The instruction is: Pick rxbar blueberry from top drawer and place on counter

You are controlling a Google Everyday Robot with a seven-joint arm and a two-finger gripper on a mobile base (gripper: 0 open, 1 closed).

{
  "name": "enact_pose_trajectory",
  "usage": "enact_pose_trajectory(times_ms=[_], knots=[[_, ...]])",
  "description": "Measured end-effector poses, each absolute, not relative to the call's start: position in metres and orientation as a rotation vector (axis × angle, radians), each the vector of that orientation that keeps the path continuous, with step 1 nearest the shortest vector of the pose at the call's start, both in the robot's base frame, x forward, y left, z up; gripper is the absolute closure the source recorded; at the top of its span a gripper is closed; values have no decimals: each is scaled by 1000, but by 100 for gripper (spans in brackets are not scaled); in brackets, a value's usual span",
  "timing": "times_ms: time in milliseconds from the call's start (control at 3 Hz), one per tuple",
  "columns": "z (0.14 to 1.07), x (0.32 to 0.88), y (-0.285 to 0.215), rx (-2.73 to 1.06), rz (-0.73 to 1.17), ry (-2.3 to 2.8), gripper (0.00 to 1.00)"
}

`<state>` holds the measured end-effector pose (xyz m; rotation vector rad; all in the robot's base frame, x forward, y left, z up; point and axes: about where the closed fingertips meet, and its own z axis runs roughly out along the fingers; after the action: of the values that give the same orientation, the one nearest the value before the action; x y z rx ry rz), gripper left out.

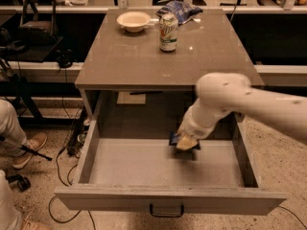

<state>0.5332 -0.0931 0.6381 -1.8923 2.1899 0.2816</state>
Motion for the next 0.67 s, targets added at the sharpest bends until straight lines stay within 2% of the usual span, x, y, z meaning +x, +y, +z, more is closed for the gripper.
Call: enact_pose_trajectory(times_ms=[333,667], knots=[[717,529,-157,-1764,160,2125,100],[774,526,-197,-1698,96,2061,100]])
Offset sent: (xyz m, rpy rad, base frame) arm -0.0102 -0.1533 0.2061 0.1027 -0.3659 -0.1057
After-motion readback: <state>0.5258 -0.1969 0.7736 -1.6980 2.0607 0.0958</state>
